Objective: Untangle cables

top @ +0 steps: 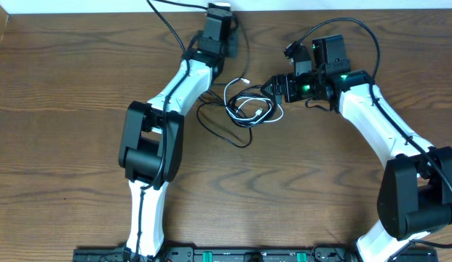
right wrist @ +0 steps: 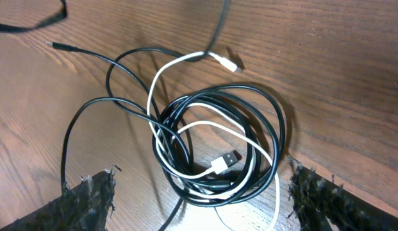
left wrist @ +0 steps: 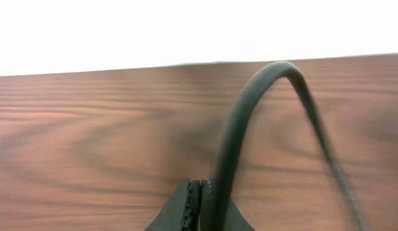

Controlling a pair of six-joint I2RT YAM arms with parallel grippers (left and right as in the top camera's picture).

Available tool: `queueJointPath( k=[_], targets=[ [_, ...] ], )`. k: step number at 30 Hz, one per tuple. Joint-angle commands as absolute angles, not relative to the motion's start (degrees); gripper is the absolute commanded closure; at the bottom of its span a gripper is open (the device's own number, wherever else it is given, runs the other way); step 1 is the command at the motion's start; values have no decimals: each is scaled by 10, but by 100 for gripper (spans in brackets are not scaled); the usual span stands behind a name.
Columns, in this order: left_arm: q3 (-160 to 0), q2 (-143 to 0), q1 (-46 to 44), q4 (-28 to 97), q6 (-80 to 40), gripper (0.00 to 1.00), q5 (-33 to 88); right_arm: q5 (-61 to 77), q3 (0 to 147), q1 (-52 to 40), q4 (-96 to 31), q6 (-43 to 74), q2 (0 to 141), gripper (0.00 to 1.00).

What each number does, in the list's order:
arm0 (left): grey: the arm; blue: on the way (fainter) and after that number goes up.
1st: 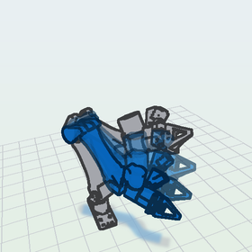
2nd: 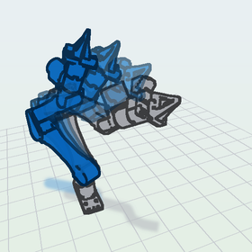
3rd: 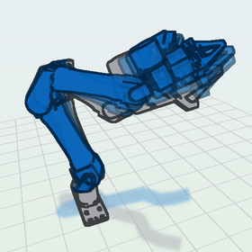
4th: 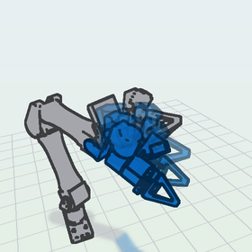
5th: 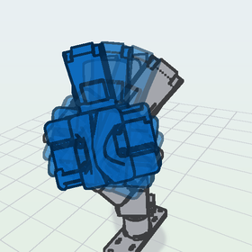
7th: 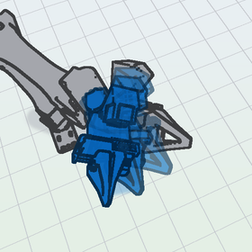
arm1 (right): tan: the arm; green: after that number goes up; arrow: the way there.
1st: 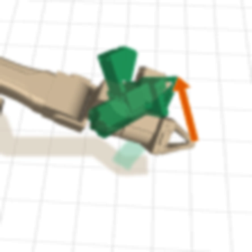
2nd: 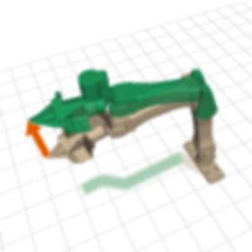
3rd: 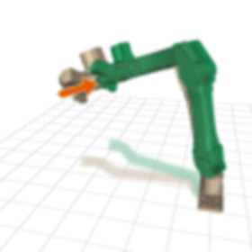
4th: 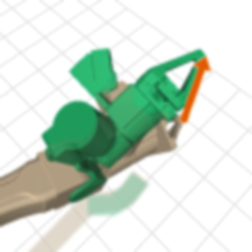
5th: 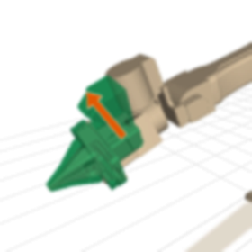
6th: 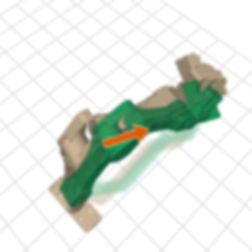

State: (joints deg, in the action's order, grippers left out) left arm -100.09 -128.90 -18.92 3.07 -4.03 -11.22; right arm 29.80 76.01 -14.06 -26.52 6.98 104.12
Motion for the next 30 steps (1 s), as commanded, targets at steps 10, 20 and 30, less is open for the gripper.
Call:
queueJointPath(
  k=[10, 20, 30],
  targets=[
    [-1007, -1031, -181, 138, 96, 93, -229, 300, 770, -147, -260, 68, 1044, 14],
    [-1007, -807, -181, 321, 6, 93, -111, 312, 770, -220, -185, 67, 1044, 19],
    [-1007, -732, -181, 378, -79, 92, -109, 299, 770, -295, -44, 37, 1092, 21]
  ],
)
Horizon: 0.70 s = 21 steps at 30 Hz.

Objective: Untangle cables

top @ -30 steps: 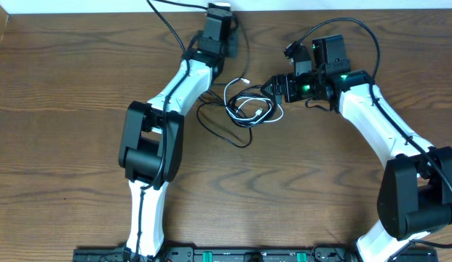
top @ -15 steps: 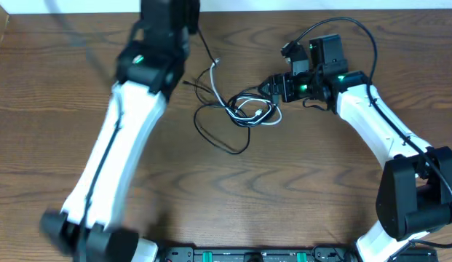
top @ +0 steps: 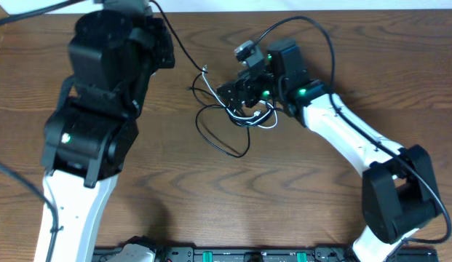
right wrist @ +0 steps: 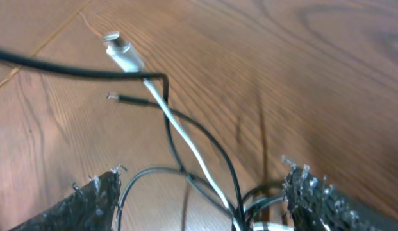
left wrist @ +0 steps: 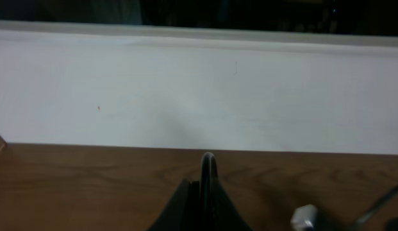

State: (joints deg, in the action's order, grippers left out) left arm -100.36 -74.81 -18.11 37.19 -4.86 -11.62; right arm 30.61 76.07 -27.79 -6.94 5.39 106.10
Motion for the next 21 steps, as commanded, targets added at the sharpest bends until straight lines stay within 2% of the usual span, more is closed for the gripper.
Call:
queueJointPath(
  k=[1, 12, 13, 14, 15, 16, 18, 21],
  targets=[
    [-1007, -729, -181, 382, -84, 93, -109, 300, 770, -299, -31, 37, 1104, 23],
    [-1007, -728, -181, 401, -98, 93, -109, 299, 770, -357, 105, 45, 1189, 40],
    [-1007, -728, -181, 401, -98, 93, -109, 284, 770, -364, 105, 50, 1192, 45],
    [-1007, -728, -181, 401, -98, 93, -109, 273, 770, -365, 102, 57, 1192, 56],
    [-1007, -728, -181, 401, -98, 93, -109, 254, 770, -366, 96, 77, 1192, 75],
    [-1007, -728, -181, 401, -98, 92, -109, 248, 770, -366, 93, 93, 1192, 85],
    [-1007, -729, -181, 403, -96, 93, -114, 248, 770, -363, 86, 142, 1188, 97],
    [-1007, -732, -181, 421, -95, 93, -149, 261, 770, -352, 55, 167, 1167, 99]
  ],
)
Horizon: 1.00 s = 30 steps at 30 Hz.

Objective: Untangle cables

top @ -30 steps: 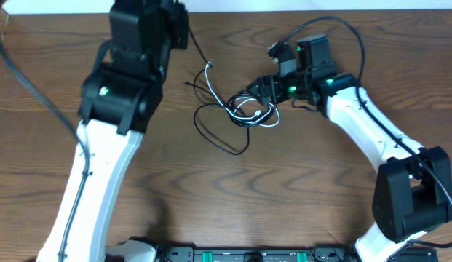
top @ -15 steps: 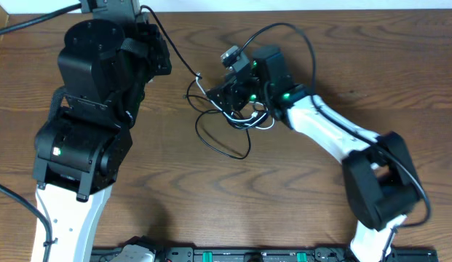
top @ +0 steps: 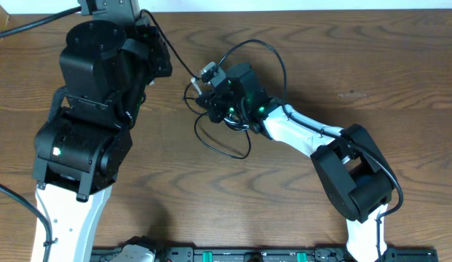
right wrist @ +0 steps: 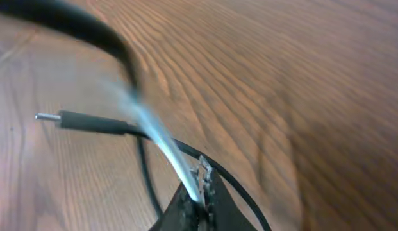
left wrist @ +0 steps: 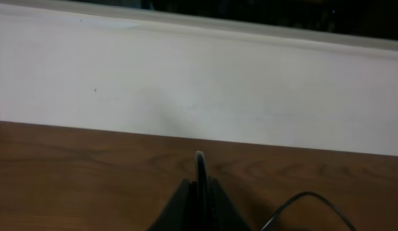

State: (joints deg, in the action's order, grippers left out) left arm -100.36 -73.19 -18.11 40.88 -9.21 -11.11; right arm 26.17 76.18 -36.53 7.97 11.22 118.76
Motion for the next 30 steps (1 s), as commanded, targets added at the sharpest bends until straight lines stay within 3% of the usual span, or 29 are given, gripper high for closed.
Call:
queueJointPath(
  k=[1, 7, 12, 20, 27, 30],
  targets=[
    [-1007, -733, -181, 426, -95, 93, -160, 265, 770, -348, 44, 167, 1158, 99],
    [-1007, -748, -157, 453, -95, 92, -185, 338, 770, -298, -115, 156, 1034, 99],
    [-1007, -757, -130, 498, -96, 93, -185, 270, 770, -235, -205, 145, 982, 99],
    [-1007, -771, -89, 721, -183, 93, -177, 181, 770, -182, -254, 159, 994, 99],
    [-1004, -840, -86, 851, -194, 93, -23, 151, 770, -131, -266, 185, 998, 99],
    [-982, -891, -85, 900, -192, 93, -31, 151, 770, -109, -271, 188, 998, 99]
  ],
)
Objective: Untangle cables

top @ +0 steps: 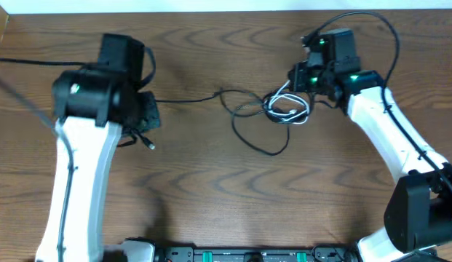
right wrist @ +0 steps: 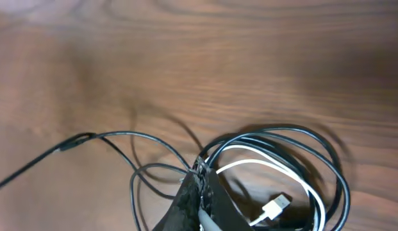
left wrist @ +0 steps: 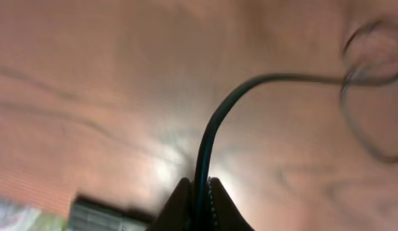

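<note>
A bundle of black and white cables (top: 287,108) lies right of the table's middle. My right gripper (top: 292,86) is over it, shut on the white cable at the bundle's left edge (right wrist: 202,174). The coil (right wrist: 285,138) and a white USB plug (right wrist: 275,208) lie just right of the fingers. From the bundle one black cable (top: 189,98) runs left across the table into my left gripper (top: 142,115). That gripper is shut on it (left wrist: 200,185), and the black cable (left wrist: 215,122) curves away to a far loop.
A slack black loop (top: 258,138) trails in front of the bundle. A small plug end (top: 151,145) lies below the left gripper. The table's far edge (top: 211,10) meets a white wall. The arm bases (top: 233,255) line the near edge.
The right gripper, still shut on the white cable, has gone from the upper middle to the right, the bundle with it. The left arm is lower, its black cable drawn out.
First the left gripper held the black cable at the table's back while the right stood open over the tangle. The left arm then rose at the left. The right gripper then shut on the white cable. Now the grippers are far apart with the black cable between them.
</note>
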Controlling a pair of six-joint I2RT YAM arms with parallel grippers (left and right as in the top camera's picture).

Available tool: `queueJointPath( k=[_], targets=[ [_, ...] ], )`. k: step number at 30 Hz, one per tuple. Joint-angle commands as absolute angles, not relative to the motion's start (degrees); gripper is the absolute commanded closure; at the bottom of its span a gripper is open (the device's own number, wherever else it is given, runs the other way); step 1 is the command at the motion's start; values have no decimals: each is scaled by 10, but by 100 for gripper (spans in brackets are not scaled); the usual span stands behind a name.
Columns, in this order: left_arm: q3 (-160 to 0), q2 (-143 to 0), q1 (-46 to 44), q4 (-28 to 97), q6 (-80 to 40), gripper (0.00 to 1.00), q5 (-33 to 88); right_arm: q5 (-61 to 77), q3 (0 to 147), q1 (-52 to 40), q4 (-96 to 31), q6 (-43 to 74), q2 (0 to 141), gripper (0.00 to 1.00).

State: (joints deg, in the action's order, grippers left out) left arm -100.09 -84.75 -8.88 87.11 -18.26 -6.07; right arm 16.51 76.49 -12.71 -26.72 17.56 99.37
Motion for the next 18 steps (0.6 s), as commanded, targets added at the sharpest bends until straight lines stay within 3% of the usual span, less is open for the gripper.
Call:
queueJointPath(
  k=[1, 5, 7, 12, 15, 18],
  targets=[
    [-972, -907, -81, 901, -192, 93, -40, 151, 770, -103, -273, 188, 998, 99],
    [-957, -950, -53, 826, -192, 94, -58, 152, 770, -93, -286, 187, 998, 99],
    [-957, -968, -40, 721, -167, 92, -53, 154, 770, -93, -290, 177, 998, 99],
    [-957, -1015, -51, 486, -74, 93, 75, 163, 770, -98, -296, 175, 998, 99],
    [-957, -1061, -54, 435, -105, 93, 36, 171, 770, -99, -297, 175, 998, 99],
    [-957, -1116, -54, 449, -175, 93, -93, 171, 770, -99, -297, 175, 998, 99]
  ],
)
